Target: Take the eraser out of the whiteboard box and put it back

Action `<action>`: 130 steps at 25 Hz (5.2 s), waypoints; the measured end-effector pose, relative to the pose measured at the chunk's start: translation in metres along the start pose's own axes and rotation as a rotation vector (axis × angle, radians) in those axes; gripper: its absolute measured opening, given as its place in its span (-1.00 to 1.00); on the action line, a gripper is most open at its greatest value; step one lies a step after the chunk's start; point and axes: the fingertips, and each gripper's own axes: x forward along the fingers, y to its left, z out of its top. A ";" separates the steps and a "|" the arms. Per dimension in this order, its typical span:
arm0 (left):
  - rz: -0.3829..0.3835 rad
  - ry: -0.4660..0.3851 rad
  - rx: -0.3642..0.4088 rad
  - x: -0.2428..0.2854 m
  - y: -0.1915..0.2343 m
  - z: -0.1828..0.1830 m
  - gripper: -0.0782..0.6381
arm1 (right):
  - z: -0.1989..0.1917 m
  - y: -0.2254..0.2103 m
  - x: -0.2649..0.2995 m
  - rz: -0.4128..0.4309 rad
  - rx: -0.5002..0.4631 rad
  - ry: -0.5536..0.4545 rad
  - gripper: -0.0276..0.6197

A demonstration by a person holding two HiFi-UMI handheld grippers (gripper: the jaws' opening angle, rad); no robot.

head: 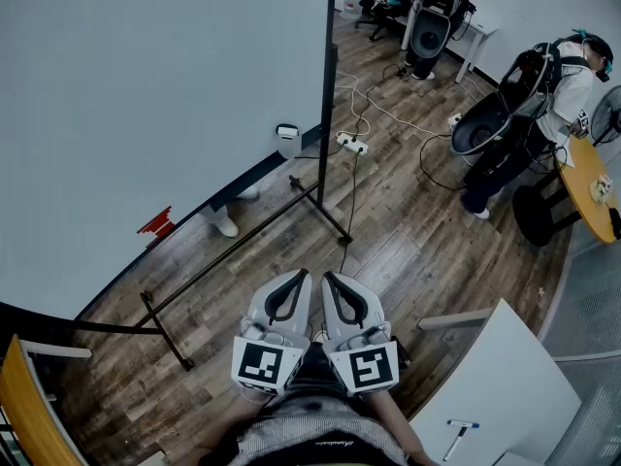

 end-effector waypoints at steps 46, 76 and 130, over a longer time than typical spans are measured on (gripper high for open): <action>-0.008 0.019 0.004 0.202 0.135 0.007 -0.78 | 0.002 -0.124 0.208 0.001 0.006 0.027 -0.91; 0.267 0.005 -0.121 0.246 0.281 0.003 -0.78 | -0.012 -0.127 0.383 0.248 -0.034 0.071 -0.91; 0.699 -0.003 -0.086 0.287 0.316 0.029 -0.78 | -0.014 -0.132 0.454 0.744 -0.076 0.123 -0.91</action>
